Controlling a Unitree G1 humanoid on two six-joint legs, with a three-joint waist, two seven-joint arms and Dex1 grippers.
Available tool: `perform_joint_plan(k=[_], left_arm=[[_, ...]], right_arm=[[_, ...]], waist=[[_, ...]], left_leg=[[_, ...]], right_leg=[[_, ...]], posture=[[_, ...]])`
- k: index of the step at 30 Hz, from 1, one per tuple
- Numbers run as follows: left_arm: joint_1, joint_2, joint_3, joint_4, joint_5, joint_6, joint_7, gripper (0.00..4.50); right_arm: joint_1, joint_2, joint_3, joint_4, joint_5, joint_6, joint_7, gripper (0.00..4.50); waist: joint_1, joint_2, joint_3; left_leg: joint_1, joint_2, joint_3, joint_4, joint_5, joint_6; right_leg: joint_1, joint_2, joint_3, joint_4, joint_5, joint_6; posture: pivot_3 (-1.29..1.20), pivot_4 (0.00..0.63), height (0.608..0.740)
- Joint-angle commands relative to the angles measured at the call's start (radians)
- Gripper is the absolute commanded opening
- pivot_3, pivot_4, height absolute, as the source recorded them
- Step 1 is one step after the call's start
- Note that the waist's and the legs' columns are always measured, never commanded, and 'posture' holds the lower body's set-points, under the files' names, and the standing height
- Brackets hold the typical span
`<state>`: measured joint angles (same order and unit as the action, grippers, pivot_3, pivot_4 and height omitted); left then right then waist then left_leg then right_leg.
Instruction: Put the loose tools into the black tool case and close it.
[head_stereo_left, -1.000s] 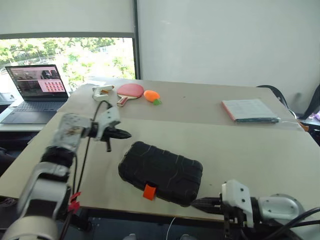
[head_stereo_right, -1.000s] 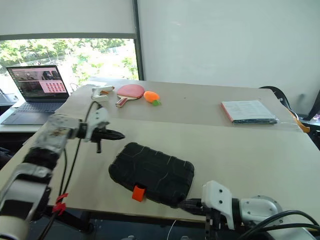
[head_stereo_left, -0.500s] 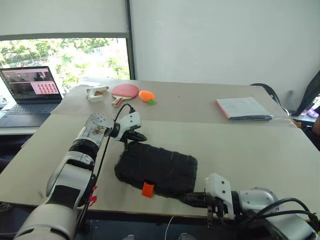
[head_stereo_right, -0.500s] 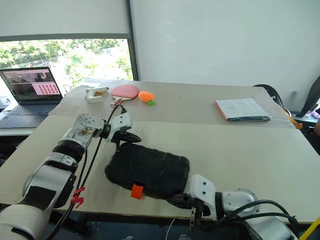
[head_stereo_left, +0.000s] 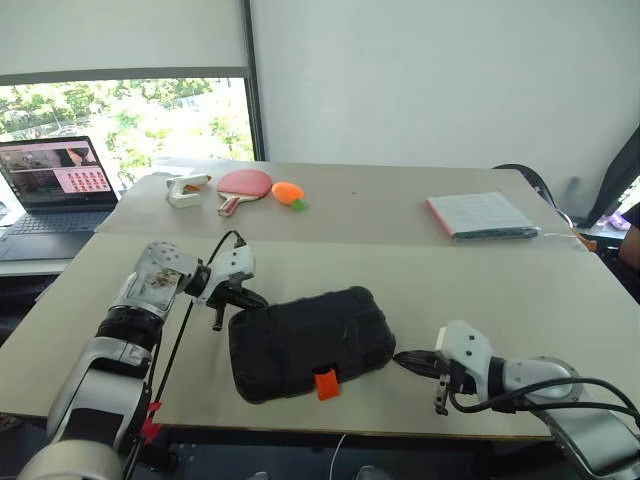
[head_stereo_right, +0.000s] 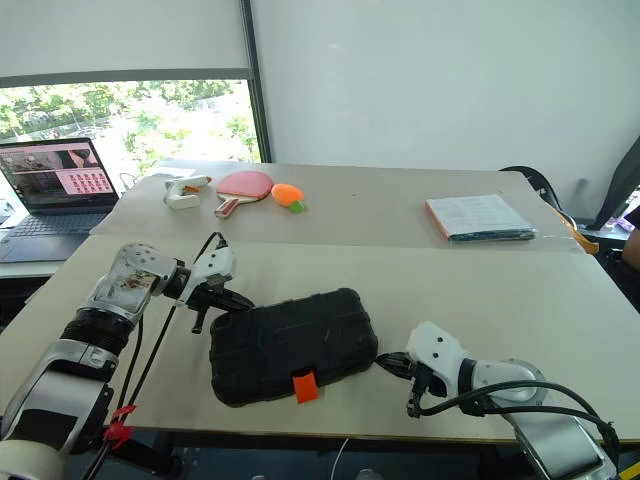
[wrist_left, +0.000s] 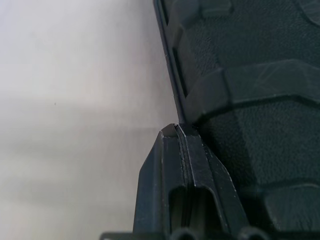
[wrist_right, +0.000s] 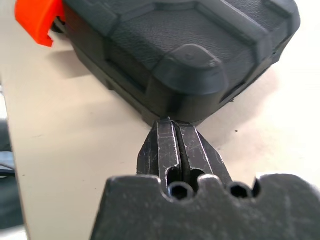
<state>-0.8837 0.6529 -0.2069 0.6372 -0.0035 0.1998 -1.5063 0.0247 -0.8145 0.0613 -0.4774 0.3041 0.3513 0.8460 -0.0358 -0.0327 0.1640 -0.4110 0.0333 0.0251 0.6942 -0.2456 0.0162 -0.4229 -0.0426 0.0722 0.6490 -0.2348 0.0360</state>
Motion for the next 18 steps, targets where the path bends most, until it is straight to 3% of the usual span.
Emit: perform_joint_plan(k=[1,8,18], left_arm=[[-0.072,0.015,0.075,-0.109,-0.103,0.201,-0.01,0.01],[-0.069,-0.039,0.002,-0.382,-0.211,0.385,-0.055,0.01],[-0.001,-0.122,-0.259,-0.38,-0.023,0.191,0.022,0.01]], right_arm=[[0.024,-0.003,-0.032,-0.117,0.101,0.048,0.038,0.0],[0.006,0.001,0.017,-0.19,0.149,0.111,0.065,0.0],[-0.107,0.097,0.208,-0.144,0.057,0.136,0.028,0.0]], waist=[[0.0,-0.001,0.0],[0.018,-0.001,0.001],[0.021,-0.001,0.0]], left_leg=[[-0.001,0.0,0.0,0.0,0.0,0.0],[-0.002,-0.001,-0.002,0.002,0.0,0.0],[0.0,-0.001,-0.002,0.001,0.0,0.0]], right_leg=[[0.0,0.0,0.0,0.0,0.0,0.0],[0.0,-0.001,-0.001,0.0,0.0,0.001],[0.001,0.0,-0.001,0.0,0.0,0.0]], posture=[[0.0,0.15,0.737],[0.0,0.15,0.737],[0.0,0.15,0.737]])
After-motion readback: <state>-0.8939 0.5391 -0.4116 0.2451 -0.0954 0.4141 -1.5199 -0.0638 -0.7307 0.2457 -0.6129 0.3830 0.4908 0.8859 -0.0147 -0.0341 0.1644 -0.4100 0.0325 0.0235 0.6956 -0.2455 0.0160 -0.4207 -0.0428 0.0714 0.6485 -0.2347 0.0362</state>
